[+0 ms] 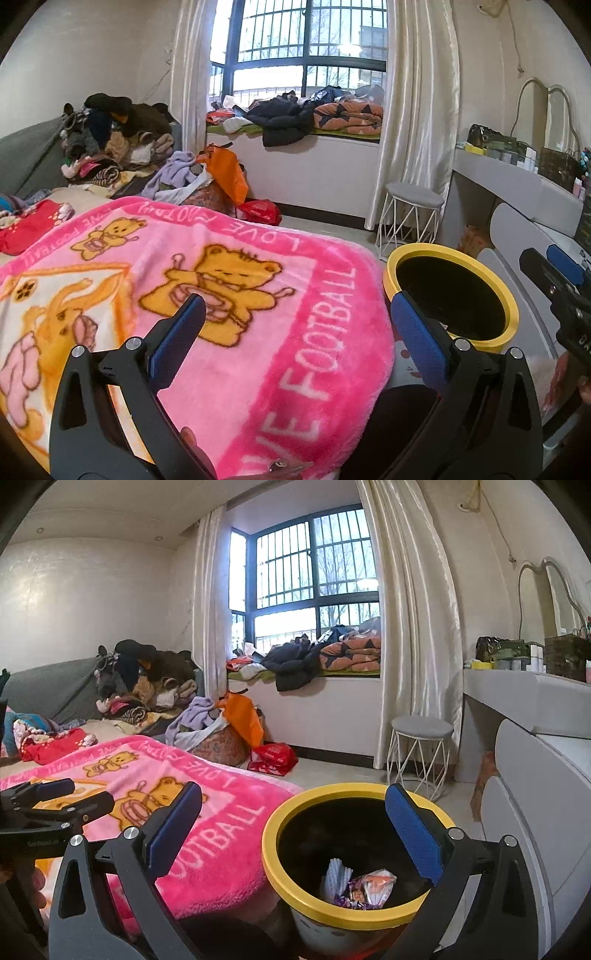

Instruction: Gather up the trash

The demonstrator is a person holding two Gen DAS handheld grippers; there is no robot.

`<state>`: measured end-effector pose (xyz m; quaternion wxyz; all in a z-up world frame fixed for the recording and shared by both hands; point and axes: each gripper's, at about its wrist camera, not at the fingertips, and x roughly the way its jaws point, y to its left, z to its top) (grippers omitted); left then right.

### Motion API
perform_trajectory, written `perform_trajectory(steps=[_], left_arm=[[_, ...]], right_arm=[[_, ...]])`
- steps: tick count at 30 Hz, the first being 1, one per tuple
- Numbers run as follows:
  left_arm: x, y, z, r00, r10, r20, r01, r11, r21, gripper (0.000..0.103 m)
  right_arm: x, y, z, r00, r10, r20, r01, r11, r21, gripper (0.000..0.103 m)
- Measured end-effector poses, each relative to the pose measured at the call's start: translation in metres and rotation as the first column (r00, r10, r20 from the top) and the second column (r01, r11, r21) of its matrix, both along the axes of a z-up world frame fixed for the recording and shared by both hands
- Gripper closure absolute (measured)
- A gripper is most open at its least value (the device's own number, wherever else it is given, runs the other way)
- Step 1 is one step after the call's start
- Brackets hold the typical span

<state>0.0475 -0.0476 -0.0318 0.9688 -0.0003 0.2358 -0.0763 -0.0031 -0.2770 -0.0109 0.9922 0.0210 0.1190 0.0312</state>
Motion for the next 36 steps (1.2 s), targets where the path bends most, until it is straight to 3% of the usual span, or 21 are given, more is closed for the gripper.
perform_trajectory(steps=[36], left_arm=[[-0.0003, -0.0011, 0.005, 1.0, 0.006, 0.005, -0.006, 1.0, -0.01, 0.01]], right_arm=[[-0.0016, 0.0008, -0.0055, 1.0, -0.003, -0.011, 0.004, 1.0, 0.006, 0.006]])
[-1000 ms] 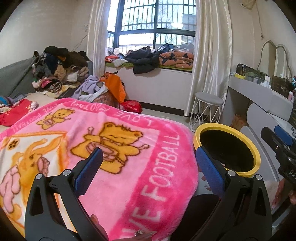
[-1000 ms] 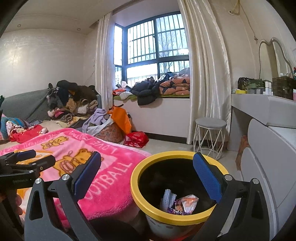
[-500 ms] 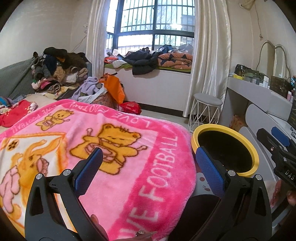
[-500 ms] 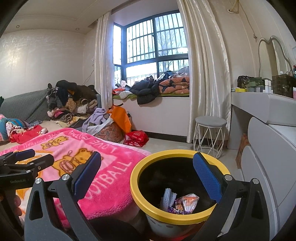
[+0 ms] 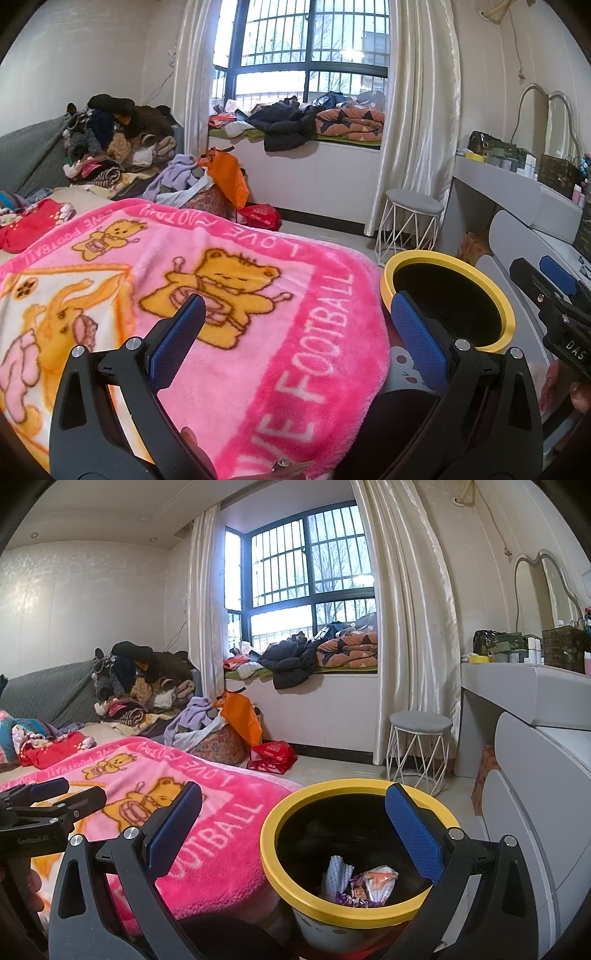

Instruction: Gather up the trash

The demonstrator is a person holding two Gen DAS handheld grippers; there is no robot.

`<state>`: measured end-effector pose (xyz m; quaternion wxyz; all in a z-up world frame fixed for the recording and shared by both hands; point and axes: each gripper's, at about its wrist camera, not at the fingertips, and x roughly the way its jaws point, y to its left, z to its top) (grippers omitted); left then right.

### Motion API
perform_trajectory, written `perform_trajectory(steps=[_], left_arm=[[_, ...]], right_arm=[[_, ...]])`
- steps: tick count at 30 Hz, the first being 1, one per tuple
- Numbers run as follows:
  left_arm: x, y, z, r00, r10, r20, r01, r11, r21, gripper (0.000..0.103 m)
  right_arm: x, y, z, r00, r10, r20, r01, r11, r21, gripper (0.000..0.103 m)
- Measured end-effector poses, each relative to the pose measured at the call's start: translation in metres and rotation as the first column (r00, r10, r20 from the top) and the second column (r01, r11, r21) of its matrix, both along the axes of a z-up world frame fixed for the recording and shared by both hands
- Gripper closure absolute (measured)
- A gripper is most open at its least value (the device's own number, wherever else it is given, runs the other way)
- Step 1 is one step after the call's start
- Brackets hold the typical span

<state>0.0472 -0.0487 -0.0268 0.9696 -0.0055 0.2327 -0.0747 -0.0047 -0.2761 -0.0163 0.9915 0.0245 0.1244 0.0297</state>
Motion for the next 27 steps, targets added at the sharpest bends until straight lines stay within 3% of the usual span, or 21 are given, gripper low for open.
perform_trajectory(steps=[27], left_arm=[[-0.0013, -0.0026, 0.0004, 1.0, -0.004, 0.002, 0.004, 1.0, -0.004, 0.01]], right_arm=[[-0.0003, -0.0018, -0.0007, 1.0, -0.002, 0.001, 0.002, 1.0, 0.002, 0.006]])
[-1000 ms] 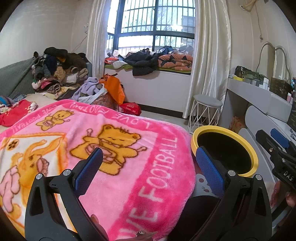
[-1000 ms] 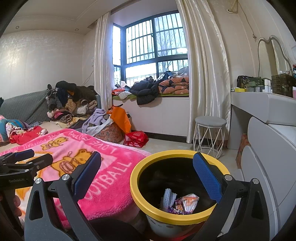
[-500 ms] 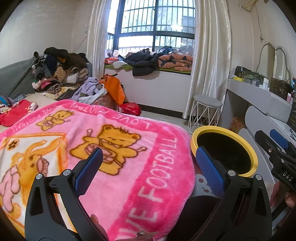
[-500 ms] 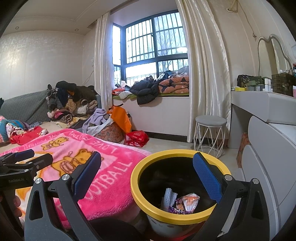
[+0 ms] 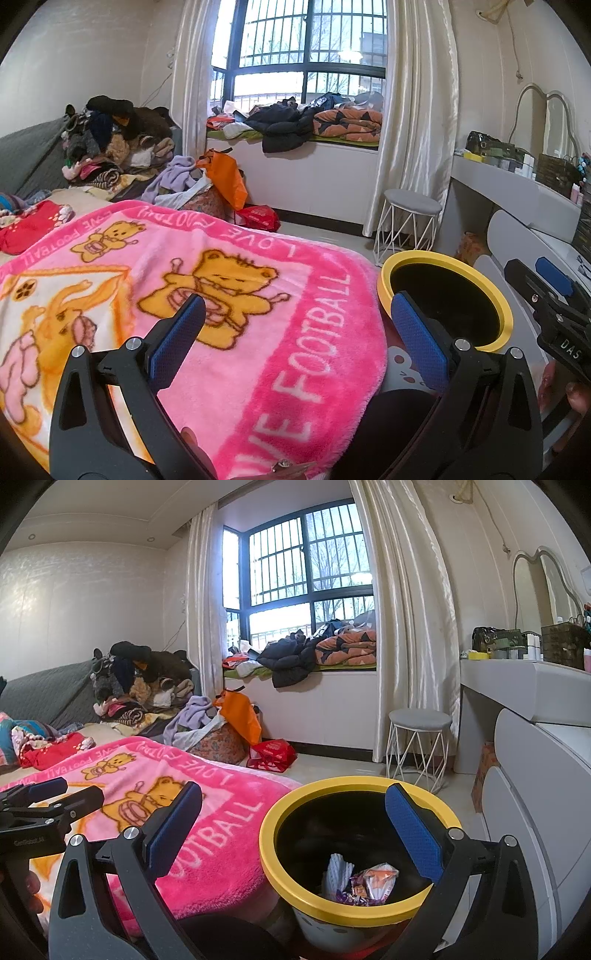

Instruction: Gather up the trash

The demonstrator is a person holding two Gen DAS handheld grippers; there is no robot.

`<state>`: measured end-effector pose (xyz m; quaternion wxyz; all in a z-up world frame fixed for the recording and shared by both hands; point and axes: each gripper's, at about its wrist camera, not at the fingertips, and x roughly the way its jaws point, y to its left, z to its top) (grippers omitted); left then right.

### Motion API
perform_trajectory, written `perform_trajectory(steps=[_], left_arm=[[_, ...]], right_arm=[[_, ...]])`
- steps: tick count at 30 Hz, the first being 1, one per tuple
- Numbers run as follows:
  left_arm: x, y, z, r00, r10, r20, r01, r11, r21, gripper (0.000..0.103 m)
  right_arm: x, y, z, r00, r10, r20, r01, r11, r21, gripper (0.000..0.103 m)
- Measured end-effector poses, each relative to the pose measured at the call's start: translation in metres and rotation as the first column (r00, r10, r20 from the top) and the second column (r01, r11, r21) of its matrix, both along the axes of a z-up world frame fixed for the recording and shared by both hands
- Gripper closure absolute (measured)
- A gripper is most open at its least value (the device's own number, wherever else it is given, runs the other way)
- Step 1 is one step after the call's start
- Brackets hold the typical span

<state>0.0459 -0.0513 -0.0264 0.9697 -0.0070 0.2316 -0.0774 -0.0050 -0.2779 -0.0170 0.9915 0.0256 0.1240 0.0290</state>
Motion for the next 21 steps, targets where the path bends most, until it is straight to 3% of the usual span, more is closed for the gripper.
perform_trajectory(steps=[11, 15, 18, 21], left_arm=[[-0.001, -0.001, -0.001, 1.0, 0.001, 0.002, -0.001, 1.0, 0.005, 0.01], [0.0, 0.005, 0.002, 1.0, 0.012, -0.015, -0.013, 0.999, -0.031, 0.01], [0.001, 0.026, 0.006, 0.994, 0.107, -0.031, -0.108, 0.992, -0.058, 0.01], [-0.001, 0.073, 0.006, 0.973, 0.223, -0.058, -0.227, 0.97, -0.09, 0.01]], right_arm=[[0.0, 0.0, 0.0, 1.0, -0.004, 0.001, 0.004, 1.0, 0.003, 0.006], [0.001, 0.002, 0.005, 1.0, -0.018, -0.006, 0.018, 1.0, 0.012, 0.006], [0.008, 0.02, 0.014, 1.0, 0.012, -0.001, -0.012, 1.0, 0.007, 0.006], [0.026, 0.069, 0.025, 0.99, 0.14, -0.018, -0.14, 0.99, -0.014, 0.006]])
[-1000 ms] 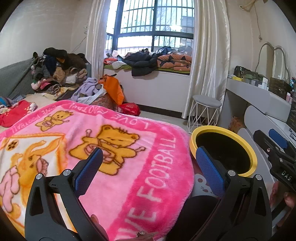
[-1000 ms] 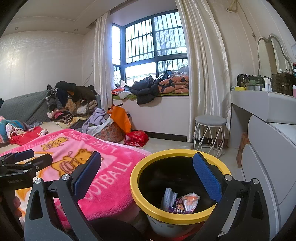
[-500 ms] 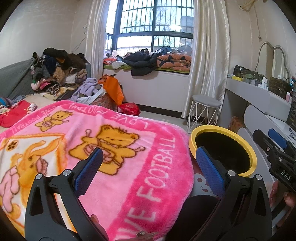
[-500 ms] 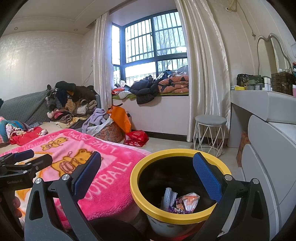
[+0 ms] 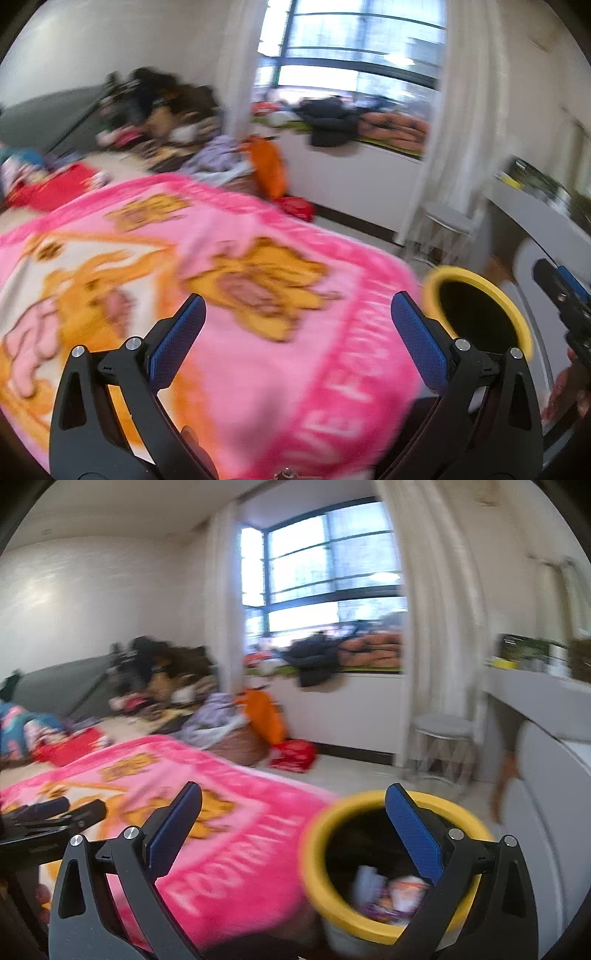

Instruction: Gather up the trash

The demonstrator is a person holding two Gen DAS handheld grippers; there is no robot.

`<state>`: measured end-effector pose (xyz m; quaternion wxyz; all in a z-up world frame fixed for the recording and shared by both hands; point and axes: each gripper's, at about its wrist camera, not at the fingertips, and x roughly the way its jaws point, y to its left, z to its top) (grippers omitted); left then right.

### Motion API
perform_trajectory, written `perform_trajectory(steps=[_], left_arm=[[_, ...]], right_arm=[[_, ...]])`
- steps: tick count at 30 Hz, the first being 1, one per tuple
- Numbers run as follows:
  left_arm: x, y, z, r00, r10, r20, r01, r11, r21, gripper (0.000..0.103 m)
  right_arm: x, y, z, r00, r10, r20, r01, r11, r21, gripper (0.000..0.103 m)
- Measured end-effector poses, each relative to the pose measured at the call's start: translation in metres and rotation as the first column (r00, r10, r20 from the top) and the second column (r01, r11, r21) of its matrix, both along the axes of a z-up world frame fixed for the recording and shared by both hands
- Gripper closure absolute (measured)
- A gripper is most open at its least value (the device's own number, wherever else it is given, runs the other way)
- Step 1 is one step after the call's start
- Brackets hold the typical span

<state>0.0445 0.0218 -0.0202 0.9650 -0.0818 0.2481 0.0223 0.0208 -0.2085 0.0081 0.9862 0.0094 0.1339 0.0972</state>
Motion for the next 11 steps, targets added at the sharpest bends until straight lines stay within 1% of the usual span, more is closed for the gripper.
perform_trajectory(steps=[1, 2, 3, 4, 5, 6, 7, 8, 9, 10, 11], left_arm=[[-0.002, 0.017, -0.001, 0.999, 0.046, -0.005, -0.046, 0.999, 0.0, 0.01], [-0.005, 0.041, -0.003, 0.993, 0.113, -0.021, -0.113, 0.994, 0.012, 0.01], [-0.008, 0.067, -0.006, 0.981, 0.189, -0.044, -0.188, 0.982, 0.031, 0.01], [-0.011, 0.09, -0.01, 0.966, 0.25, -0.068, -0.248, 0.968, 0.044, 0.01], [-0.016, 0.122, -0.017, 0.936, 0.335, -0.108, -0.329, 0.942, 0.066, 0.01], [-0.022, 0.152, -0.026, 0.898, 0.414, -0.15, -0.403, 0.91, 0.097, 0.01], [-0.026, 0.175, -0.034, 0.864, 0.469, -0.185, -0.453, 0.883, 0.124, 0.01], [-0.031, 0.207, -0.046, 0.809, 0.538, -0.235, -0.516, 0.843, 0.154, 0.01], [-0.036, 0.233, -0.057, 0.76, 0.587, -0.28, -0.562, 0.809, 0.171, 0.01], [-0.038, 0.253, -0.066, 0.725, 0.614, -0.313, -0.59, 0.788, 0.177, 0.01], [-0.041, 0.274, -0.076, 0.686, 0.641, -0.345, -0.622, 0.762, 0.181, 0.011]], right_arm=[[0.005, 0.015, 0.003, 0.999, 0.041, -0.007, -0.041, 0.999, -0.003, 0.006], [0.012, 0.039, 0.005, 0.994, 0.108, -0.026, -0.108, 0.994, 0.001, 0.006], [0.02, 0.062, 0.006, 0.984, 0.172, -0.051, -0.172, 0.985, 0.012, 0.006], [0.032, 0.104, 0.004, 0.954, 0.278, -0.107, -0.277, 0.96, 0.028, 0.006], [0.039, 0.133, 0.001, 0.925, 0.35, -0.15, -0.348, 0.937, 0.04, 0.006], [0.045, 0.16, -0.003, 0.894, 0.407, -0.188, -0.405, 0.913, 0.05, 0.006], [0.05, 0.2, -0.012, 0.842, 0.482, -0.243, -0.482, 0.874, 0.063, 0.006], [0.054, 0.241, -0.026, 0.785, 0.535, -0.312, -0.544, 0.837, 0.064, 0.006], [0.055, 0.268, -0.037, 0.753, 0.549, -0.363, -0.572, 0.819, 0.051, 0.006], [0.055, 0.307, -0.055, 0.702, 0.566, -0.432, -0.611, 0.791, 0.042, 0.006], [0.053, 0.344, -0.075, 0.64, 0.578, -0.505, -0.654, 0.756, 0.036, 0.006]])
